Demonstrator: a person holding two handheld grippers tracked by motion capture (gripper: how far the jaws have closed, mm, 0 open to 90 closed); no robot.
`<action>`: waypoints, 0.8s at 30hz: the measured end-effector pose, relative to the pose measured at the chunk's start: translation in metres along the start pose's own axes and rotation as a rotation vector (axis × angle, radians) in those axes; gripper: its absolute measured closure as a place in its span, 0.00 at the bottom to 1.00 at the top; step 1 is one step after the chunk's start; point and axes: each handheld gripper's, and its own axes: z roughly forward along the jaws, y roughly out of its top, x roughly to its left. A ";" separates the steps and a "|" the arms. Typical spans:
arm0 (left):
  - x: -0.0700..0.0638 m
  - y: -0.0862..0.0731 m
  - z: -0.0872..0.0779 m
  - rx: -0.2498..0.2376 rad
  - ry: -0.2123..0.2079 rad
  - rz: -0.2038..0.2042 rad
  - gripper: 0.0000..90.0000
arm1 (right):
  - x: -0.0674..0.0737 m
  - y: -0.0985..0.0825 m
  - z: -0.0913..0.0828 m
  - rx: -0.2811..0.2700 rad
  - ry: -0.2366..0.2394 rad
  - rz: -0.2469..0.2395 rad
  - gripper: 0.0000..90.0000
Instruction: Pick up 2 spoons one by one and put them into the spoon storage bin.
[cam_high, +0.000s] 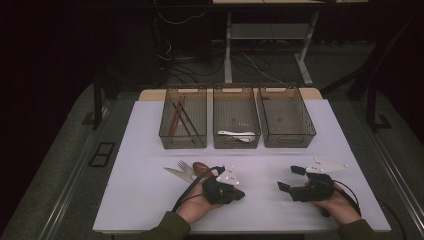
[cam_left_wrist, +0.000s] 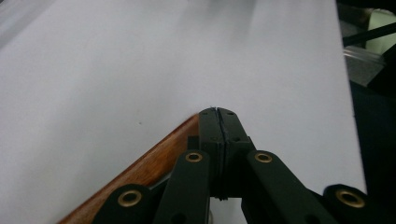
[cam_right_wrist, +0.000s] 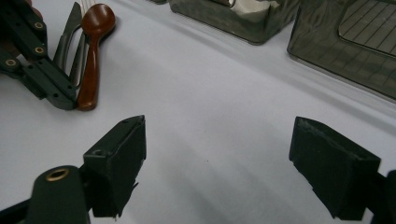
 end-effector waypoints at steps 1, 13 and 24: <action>0.001 0.001 0.001 0.001 0.002 -0.003 0.99 | 0.000 0.000 0.000 0.000 0.000 0.001 0.20; 0.018 0.018 0.016 -0.002 0.036 -0.012 0.99 | -0.001 0.000 -0.001 -0.002 0.000 -0.002 0.20; 0.029 0.016 -0.016 -0.058 0.056 -0.080 0.83 | -0.001 0.000 -0.001 -0.004 0.004 -0.002 0.20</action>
